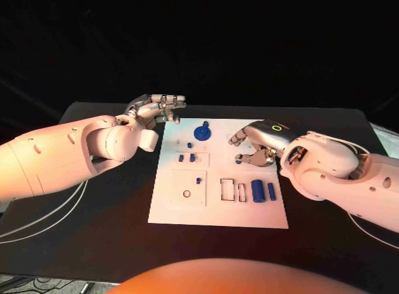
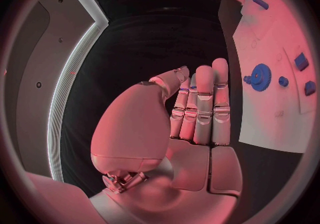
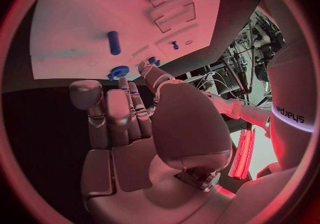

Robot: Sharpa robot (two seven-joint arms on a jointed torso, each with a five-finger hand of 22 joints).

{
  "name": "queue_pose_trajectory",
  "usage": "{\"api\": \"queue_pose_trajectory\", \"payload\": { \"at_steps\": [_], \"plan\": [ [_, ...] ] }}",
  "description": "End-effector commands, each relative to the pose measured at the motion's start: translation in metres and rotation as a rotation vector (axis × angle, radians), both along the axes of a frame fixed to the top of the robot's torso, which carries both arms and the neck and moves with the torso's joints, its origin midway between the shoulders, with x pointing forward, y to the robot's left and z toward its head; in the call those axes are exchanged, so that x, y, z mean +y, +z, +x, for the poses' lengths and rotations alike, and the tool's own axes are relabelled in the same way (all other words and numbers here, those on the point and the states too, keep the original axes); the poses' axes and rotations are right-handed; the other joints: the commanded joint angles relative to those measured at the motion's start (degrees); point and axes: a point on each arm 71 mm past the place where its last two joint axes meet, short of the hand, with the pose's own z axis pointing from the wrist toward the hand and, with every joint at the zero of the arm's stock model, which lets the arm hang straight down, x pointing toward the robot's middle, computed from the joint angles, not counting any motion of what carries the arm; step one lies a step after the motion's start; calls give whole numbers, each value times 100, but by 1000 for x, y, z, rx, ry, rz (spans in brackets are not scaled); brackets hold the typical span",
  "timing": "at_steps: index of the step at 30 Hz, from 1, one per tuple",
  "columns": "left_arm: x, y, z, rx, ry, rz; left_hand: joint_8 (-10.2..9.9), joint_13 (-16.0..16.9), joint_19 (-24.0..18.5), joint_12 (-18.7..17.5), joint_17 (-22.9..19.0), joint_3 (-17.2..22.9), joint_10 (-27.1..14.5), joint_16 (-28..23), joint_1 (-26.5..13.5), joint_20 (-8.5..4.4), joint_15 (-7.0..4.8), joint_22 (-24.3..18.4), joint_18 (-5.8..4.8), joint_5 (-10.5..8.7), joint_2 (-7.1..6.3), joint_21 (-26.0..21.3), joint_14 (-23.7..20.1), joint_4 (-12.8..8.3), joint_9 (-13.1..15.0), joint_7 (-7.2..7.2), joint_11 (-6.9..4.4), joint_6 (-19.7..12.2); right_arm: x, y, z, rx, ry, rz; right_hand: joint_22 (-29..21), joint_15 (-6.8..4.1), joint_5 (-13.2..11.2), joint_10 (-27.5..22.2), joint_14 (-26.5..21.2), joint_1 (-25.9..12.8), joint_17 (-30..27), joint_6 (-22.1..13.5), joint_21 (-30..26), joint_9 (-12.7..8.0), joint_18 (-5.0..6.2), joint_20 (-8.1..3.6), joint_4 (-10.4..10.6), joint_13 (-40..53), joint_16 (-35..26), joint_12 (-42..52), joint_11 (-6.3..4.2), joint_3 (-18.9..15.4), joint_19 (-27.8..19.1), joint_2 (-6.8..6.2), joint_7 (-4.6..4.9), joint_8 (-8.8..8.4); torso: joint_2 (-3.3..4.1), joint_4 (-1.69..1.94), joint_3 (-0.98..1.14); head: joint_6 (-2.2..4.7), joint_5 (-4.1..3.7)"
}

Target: Assemble the parts on the task board

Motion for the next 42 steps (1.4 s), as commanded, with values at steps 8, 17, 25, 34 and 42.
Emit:
{"api": "queue_pose_trajectory", "payload": {
  "at_steps": [8,17,25,34,42],
  "plan": [
    [-4,0,-1,-5,-27,-9,37,0,-48,25,-5,-29,-15,-39,4,6,12,-5,65,-6,39,-26,-23,6,-4,11,6,4,-27,-7,16,36,-68,-138,-43,-45,-10,-102,94,80,-30,10,-45,-6,52,-19,-5,4,-28,21,-63,-133,-52,-20,-111,-21,9,17,6,46,-65],
    [-4,-1,-1,-7,-29,-8,37,0,-48,25,-5,-29,-15,-39,4,6,12,-5,65,-6,39,-26,-23,6,-4,11,6,4,-18,-18,18,70,-39,-176,-25,-92,-3,138,97,157,-94,153,-37,14,44,-67,-10,15,-66,211,-121,-140,-24,113,-81,7,7,22,-1,55,-70],
    [-5,-1,-1,-7,-31,-8,37,0,-48,25,-5,-29,-15,-39,4,6,12,-5,65,-6,39,-26,-23,6,-4,11,6,4,-6,-27,17,94,-7,-182,-1,-122,-50,448,106,187,-113,401,-20,50,37,-95,1,2,-70,331,-153,-33,8,215,-72,61,11,22,3,42,-64],
    [-4,-1,-1,-6,-31,-7,42,0,-51,39,-15,-36,-21,-41,7,7,13,-9,65,-5,46,-32,-27,1,-3,9,5,3,0,-30,16,105,10,-182,84,-145,-143,717,125,205,-70,626,34,85,22,-119,0,3,-24,367,-182,98,59,279,-85,111,5,21,-1,28,-52],
    [-5,-1,-1,-4,-33,-7,42,0,-51,39,-15,-36,-21,-41,7,7,13,-9,65,-5,46,-32,-27,1,-3,9,5,3,2,-30,17,90,6,-163,273,-183,-270,1027,166,245,75,879,153,140,-10,-150,-9,21,113,399,-224,244,153,406,-110,196,7,16,3,26,-49]
  ]
}}
